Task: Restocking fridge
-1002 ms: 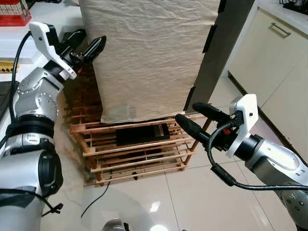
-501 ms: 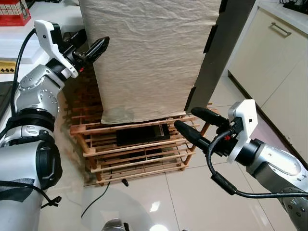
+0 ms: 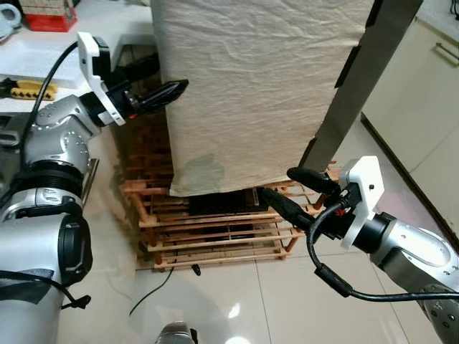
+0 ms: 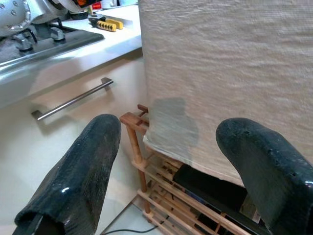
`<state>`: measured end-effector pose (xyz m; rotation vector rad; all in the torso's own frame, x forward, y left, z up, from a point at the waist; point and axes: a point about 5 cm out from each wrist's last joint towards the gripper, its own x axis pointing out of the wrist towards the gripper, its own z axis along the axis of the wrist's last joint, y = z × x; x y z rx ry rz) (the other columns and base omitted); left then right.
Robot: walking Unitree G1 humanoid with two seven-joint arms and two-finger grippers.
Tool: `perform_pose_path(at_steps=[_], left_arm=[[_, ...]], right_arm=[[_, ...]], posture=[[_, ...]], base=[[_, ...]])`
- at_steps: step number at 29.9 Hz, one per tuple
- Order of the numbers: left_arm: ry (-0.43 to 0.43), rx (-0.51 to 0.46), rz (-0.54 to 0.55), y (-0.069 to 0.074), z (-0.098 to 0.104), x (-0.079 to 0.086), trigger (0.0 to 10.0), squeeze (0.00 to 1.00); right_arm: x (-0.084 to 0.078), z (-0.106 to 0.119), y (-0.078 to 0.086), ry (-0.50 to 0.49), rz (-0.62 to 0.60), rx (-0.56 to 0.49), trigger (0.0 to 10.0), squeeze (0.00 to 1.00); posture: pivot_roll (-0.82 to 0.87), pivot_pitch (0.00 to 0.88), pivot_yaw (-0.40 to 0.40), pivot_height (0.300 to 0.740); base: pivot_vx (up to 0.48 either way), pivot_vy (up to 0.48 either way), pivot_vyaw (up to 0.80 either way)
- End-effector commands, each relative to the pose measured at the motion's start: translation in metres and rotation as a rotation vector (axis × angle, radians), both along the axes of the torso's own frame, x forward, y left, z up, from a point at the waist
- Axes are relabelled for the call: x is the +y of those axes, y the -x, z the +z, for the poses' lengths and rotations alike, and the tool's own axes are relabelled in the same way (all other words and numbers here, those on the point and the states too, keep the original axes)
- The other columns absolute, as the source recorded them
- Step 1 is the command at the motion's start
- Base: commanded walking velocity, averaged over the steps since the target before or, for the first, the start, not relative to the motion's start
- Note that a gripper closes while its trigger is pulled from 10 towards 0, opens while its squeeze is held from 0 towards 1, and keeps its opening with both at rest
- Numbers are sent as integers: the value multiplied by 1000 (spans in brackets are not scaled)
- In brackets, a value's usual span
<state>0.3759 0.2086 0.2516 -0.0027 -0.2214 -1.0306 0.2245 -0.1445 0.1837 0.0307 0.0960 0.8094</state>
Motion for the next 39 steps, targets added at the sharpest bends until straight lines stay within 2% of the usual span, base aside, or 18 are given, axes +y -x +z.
perform_pose_path(at_steps=[1, 3, 6, 7, 9, 13, 14, 15, 17, 19, 22, 23, 27, 28, 29, 30, 34, 39], left_arm=[[-62, 8, -91, 1, -3, -16, 10000, 0], [-79, -5, -145, 5, -1, -19, 10000, 0], [-25, 0, -328, 23, 12, -27, 10000, 0], [-44, 36, -480, 46, 13, -33, 10000, 0], [-44, 36, -480, 46, 13, -33, 10000, 0], [-25, 112, -635, 79, 11, -46, 10000, 0], [-25, 112, -635, 79, 11, -46, 10000, 0], [11, 122, -665, 88, 12, -48, 10000, 0], [11, 122, -665, 88, 12, -48, 10000, 0], [98, 121, -594, 90, 15, -44, 10000, 0], [198, 123, -455, 85, 16, -31, 10000, 0], [198, 123, -455, 85, 16, -31, 10000, 0], [238, 112, -168, 70, 8, -13, 10000, 0], [238, 112, -168, 70, 8, -13, 10000, 0], [289, 116, -18, 60, 0, -2, 10000, 0], [289, 116, -18, 60, 0, -2, 10000, 0], [337, 131, 178, 50, -11, 7, 10000, 0], [381, 133, 232, 44, -14, 0, 10000, 0]], right_arm=[[-5, -5, 0, 17, -23, 11, 10000, 0], [-8, -11, 3, 29, -34, 29, 10000, 0], [-28, -35, 9, 110, -142, 112, 10000, 0], [-43, -50, 12, 158, -233, 154, 10000, 0], [-43, -50, 12, 158, -233, 154, 10000, 0], [-68, -69, 13, 190, -455, 216, 10000, 0], [-68, -69, 13, 190, -455, 216, 10000, 0], [-80, -78, 14, 225, -543, 242, 10000, 0], [-80, -78, 14, 225, -543, 242, 10000, 0], [-100, -92, 19, 297, -686, 264, 10000, 0], [-117, -101, 26, 370, -788, 261, 10000, 0], [-117, -101, 26, 370, -788, 261, 10000, 0], [-146, -113, 40, 355, -1022, 308, 10000, 0], [-146, -113, 40, 355, -1022, 308, 10000, 0], [-151, -121, 45, 356, -1073, 330, 10000, 0], [-151, -121, 45, 356, -1073, 330, 10000, 0], [-145, -130, 45, 332, -1075, 354, 10000, 0], [-138, -135, 41, 336, -1036, 354, 10000, 0]], posture=[[-50, 8, -26, 740], [-52, 5, -25, 740], [-54, 4, -25, 740], [-55, 9, -25, 740], [-55, 9, -25, 740], [-52, 19, -32, 740], [-52, 19, -32, 740], [-50, 25, -35, 740], [-50, 25, -35, 740], [-47, 31, -41, 740], [-47, 31, -42, 740], [-47, 31, -42, 740], [-53, 37, -35, 740], [-53, 37, -35, 740], [-53, 38, -36, 740], [-53, 38, -36, 740], [-49, 40, -44, 740], [-50, 34, -48, 740]], base=[[0, 0, 0], [0, 0, 0], [0, 0, 0], [0, 0, 0], [0, 0, 0], [0, 0, 0], [0, 0, 0], [0, 0, 0], [0, 0, 0], [0, 0, 0], [0, 0, 0], [0, 0, 0], [0, 0, 0], [0, 0, 0], [0, 0, 0], [0, 0, 0], [0, 0, 0], [0, 0, 0]])
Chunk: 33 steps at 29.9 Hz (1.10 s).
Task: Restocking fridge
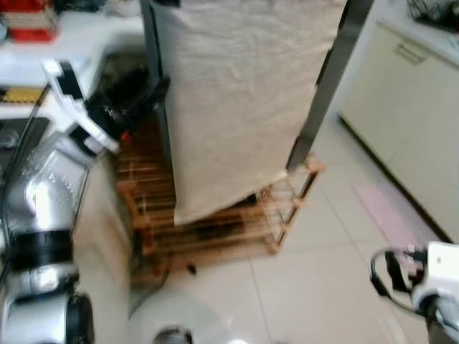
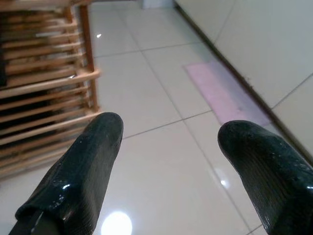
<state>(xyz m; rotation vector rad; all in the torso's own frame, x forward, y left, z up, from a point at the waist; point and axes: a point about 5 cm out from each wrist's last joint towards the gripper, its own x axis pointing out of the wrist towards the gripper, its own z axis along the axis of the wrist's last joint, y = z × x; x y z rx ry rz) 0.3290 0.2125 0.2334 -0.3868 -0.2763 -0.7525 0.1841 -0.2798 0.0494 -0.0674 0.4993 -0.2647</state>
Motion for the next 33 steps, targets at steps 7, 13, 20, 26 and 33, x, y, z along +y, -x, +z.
perform_pose_path(at_steps=[7, 13, 20, 26, 33], left_arm=[[-88, -21, -51, -3, 1, -17, 10000, 0], [-144, -21, 48, -9, -3, -13, 10000, 0], [-413, 46, 495, -23, -22, 6, 10000, 0], [-386, 71, 493, -11, -32, -15, 10000, 0], [-349, 103, 509, 17, -52, -46, 10000, 0]], right_arm=[[31, 10, -19, -55, 266, -126, 10000, 0], [55, 42, -34, -123, 413, -286, 10000, 0], [100, 66, -41, -63, 695, -343, 10000, 0], [103, 80, -58, -28, 541, -453, 10000, 0], [123, 111, -71, -127, 450, -569, 10000, 0]], posture=[[-46, 33, -41, 740], [-47, 34, -34, 740], [-29, 28, -29, 740], [-23, 27, -28, 740], [-18, 34, -24, 740]], base=[[0, 0, 0], [0, 0, 0], [0, 0, 0], [0, 0, 0], [0, 0, 0]])
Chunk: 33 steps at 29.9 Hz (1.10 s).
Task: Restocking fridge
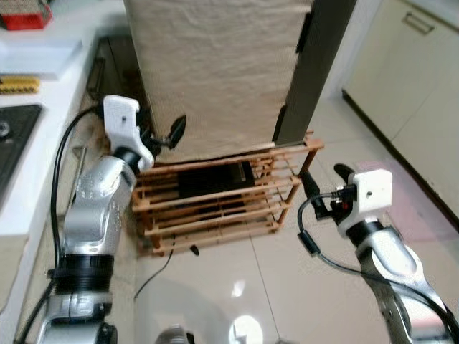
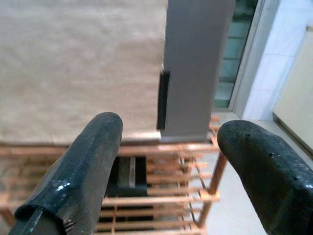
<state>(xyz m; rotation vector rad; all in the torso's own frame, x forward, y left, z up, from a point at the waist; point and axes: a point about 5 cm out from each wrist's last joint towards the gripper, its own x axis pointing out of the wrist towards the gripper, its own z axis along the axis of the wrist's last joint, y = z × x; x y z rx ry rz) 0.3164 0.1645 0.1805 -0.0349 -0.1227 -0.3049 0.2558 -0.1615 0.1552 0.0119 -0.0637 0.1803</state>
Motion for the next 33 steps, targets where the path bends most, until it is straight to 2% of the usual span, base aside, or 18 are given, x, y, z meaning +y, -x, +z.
perform_pose_path(at_steps=[1, 2, 5, 6, 8, 9, 13, 17, 25, 27, 29, 33], left_arm=[[-14, -11, 38, 4, 0, 2, 10000, 0], [-22, -21, 61, 9, -2, 2, 10000, 0], [-29, -34, 73, 14, -1, 2, 10000, 0], [-38, -35, 48, 19, 0, -1, 10000, 0], [-44, -36, 42, 20, 1, -2, 10000, 0], [-76, -30, 36, 21, 1, -5, 10000, 0], [-118, -39, 18, 21, 1, -12, 10000, 0], [-141, -66, 3, 18, 5, -18, 10000, 0], [-129, -114, -35, 9, 22, -27, 10000, 0], [-145, -122, -11, 8, 25, -26, 10000, 0], [-203, -149, 32, 9, 27, -24, 10000, 0], [-198, -135, 20, 11, 25, -24, 10000, 0]], right_arm=[[5, 5, 1, -9, 11, -8, 10000, 0], [10, 3, 2, 6, 33, -3, 10000, 0], [12, -2, 3, 24, 38, 14, 10000, 0], [14, -6, 4, 66, 41, 20, 10000, 0], [14, -7, 4, 80, 42, 23, 10000, 0], [15, -8, 4, 91, 44, 21, 10000, 0], [17, -10, 4, 62, 33, 42, 10000, 0], [16, -10, 6, 34, 17, 46, 10000, 0], [12, -9, 9, 21, -2, 40, 10000, 0], [11, -8, 9, 11, -6, 38, 10000, 0], [13, -7, 9, 29, 11, 32, 10000, 0], [12, -7, 9, 33, 13, 35, 10000, 0]], posture=[[-18, 34, -24, 740], [-14, 36, -27, 740], [-5, 37, -33, 740], [-4, 38, -34, 740], [-4, 38, -34, 740], [-2, 37, -36, 740], [-2, 42, -31, 740], [-7, 40, -26, 740], [-15, 38, -11, 740], [-15, 38, -11, 740], [-17, 38, -14, 740], [-14, 43, -18, 740]], base=[[0, 0, 0], [0, 0, 0], [0, 0, 0], [0, 0, 0], [0, 0, 0], [0, 0, 0], [0, 0, 0], [0, 369, -352], [0, 462, -800], [0, 0, -475], [0, -240, 0], [0, -480, 0]])
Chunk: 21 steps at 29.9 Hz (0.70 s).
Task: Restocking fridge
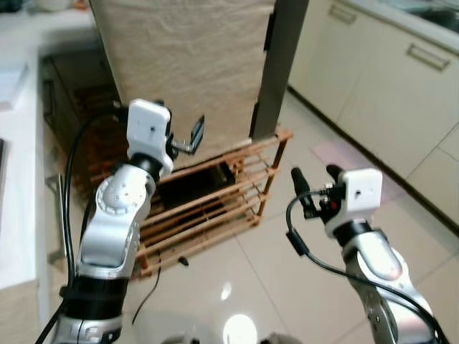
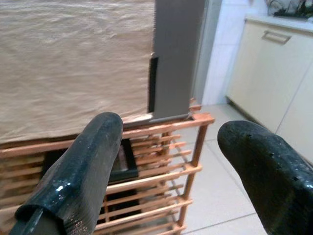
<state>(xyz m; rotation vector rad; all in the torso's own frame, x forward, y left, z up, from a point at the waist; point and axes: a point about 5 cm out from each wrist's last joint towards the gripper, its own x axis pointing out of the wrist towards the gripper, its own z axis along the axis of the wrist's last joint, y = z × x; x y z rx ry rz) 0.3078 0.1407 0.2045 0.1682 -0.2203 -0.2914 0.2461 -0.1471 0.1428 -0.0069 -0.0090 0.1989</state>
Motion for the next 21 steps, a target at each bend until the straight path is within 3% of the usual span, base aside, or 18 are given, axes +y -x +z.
perform_pose_path(at_steps=[1, 4, 11, 16, 21], left_arm=[[-19, -4, -23, 5, 0, -2, 10000, 0], [32, 19, -34, 6, -2, -4, 10000, 0], [14, -3, -13, 8, 0, -3, 10000, 0], [65, -28, 8, 7, 6, 2, 10000, 0], [76, -55, 4, 6, 14, 5, 10000, 0]], right_arm=[[-4, 5, -1, 9, -6, -17, 10000, 0], [-6, 6, -1, 11, -9, -16, 10000, 0], [-8, 11, -5, 27, 10, -28, 10000, 0], [-8, 15, -6, 39, 22, -45, 10000, 0], [-9, 21, -6, 58, 41, -66, 10000, 0]], posture=[[-12, 45, -19, 740], [-10, 45, -21, 740], [-8, 45, -26, 740], [-11, 43, -25, 740], [-13, 39, -19, 740]], base=[[0, -480, 0], [0, -160, 0], [0, 0, 0], [0, 0, 0], [357, 0, 426]])
